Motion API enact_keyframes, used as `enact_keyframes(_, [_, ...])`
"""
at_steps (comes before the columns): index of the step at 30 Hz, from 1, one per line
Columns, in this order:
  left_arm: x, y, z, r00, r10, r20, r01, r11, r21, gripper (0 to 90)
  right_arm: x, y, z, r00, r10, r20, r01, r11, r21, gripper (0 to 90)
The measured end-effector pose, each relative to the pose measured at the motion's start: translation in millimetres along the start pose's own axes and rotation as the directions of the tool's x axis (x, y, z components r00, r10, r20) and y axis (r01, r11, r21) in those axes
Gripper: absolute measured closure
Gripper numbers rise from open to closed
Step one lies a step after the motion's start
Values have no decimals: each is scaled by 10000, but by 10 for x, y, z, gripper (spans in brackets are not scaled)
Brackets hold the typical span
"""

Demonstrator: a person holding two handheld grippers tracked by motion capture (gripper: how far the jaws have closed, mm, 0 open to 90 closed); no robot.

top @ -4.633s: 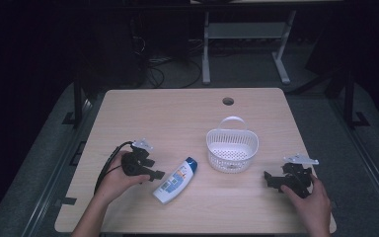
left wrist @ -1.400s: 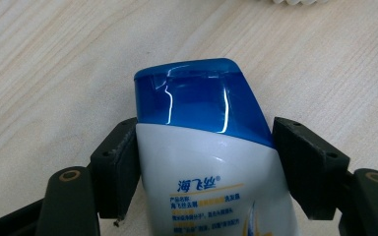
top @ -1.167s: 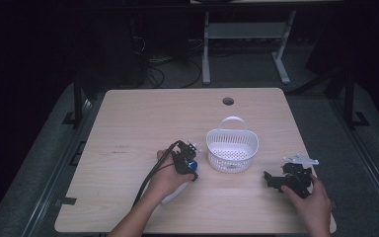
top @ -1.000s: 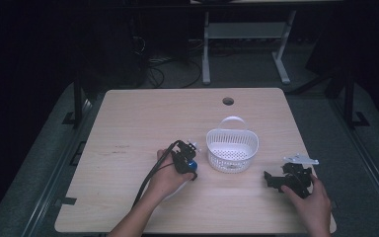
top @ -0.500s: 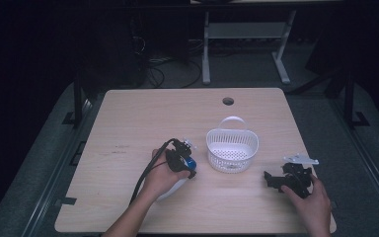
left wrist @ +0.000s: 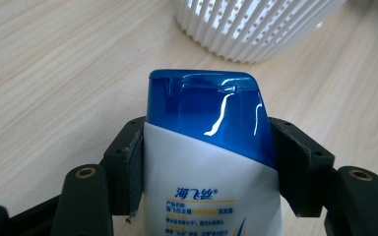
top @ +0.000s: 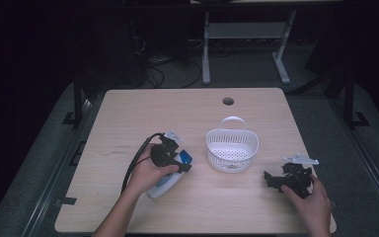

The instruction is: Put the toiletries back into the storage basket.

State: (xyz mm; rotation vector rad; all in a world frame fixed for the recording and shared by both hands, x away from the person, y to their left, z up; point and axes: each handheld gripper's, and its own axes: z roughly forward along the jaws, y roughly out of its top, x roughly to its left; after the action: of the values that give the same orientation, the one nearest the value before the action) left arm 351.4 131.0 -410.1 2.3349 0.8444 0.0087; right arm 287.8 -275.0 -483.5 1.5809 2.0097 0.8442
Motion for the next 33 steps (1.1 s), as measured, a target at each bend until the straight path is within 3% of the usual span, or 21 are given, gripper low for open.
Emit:
enact_keyframes(15, [165, -89, -297, 9955, 68, 949, 58, 9913, -1317, 371, 0, 0, 0, 10000, 1, -1, -1, 10000, 0, 4])
enact_keyframes(25, [224, -114, -471, 9926, 514, 1099, -253, 9736, -2271, 372, 0, 0, 0, 10000, -1, -1, 1, 10000, 0, 4])
enact_keyframes(33, [240, -125, -579, 9887, 978, 1140, -562, 9448, -3229, 374, 0, 0, 0, 10000, 0, -1, 0, 10000, 0, 4])
